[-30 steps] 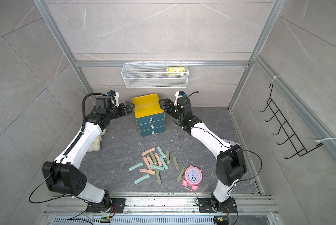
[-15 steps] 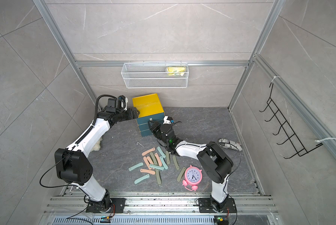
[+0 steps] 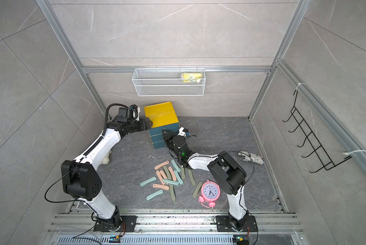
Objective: Place the fruit knives into the drawer by color
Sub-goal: Open the drawer in the storage box.
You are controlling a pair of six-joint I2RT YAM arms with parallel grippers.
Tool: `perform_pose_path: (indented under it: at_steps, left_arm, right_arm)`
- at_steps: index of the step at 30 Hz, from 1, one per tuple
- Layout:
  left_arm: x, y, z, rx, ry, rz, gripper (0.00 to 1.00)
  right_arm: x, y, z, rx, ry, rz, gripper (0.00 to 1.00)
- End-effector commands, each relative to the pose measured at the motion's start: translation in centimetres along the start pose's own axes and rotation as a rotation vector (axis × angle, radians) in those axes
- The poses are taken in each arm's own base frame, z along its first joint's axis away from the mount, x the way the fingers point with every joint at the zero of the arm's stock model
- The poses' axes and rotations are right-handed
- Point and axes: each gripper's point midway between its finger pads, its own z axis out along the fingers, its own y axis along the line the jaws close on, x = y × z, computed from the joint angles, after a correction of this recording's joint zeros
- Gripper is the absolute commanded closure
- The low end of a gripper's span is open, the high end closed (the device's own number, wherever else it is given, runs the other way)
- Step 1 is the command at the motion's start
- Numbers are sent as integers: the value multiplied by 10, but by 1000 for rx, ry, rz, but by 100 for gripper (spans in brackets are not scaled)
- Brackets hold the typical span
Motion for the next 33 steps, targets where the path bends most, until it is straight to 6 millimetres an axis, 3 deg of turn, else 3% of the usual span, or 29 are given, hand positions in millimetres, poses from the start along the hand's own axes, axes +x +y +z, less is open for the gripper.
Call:
perform_pose_path:
  at_steps: [1, 5, 12, 19, 33]
  left_arm:
    - [-6, -1, 3, 11, -12, 26, 9]
    - [-4, -1, 6, 13, -6, 26, 9]
    - [-2, 1, 9, 4, 1, 21, 9]
    - [0, 3, 16, 5, 13, 4, 9]
    - [-2, 2, 23, 13, 14, -15, 9]
  right_arm:
    - [-8, 6, 10, -24, -28, 23, 60]
    - [-14, 4, 14, -24, -39, 22, 67]
    - [-8, 7, 19, -35, -4, 9, 96]
    - [-3, 15, -1, -58, 22, -9, 100]
    - [14, 22, -66, -82, 102, -21, 97]
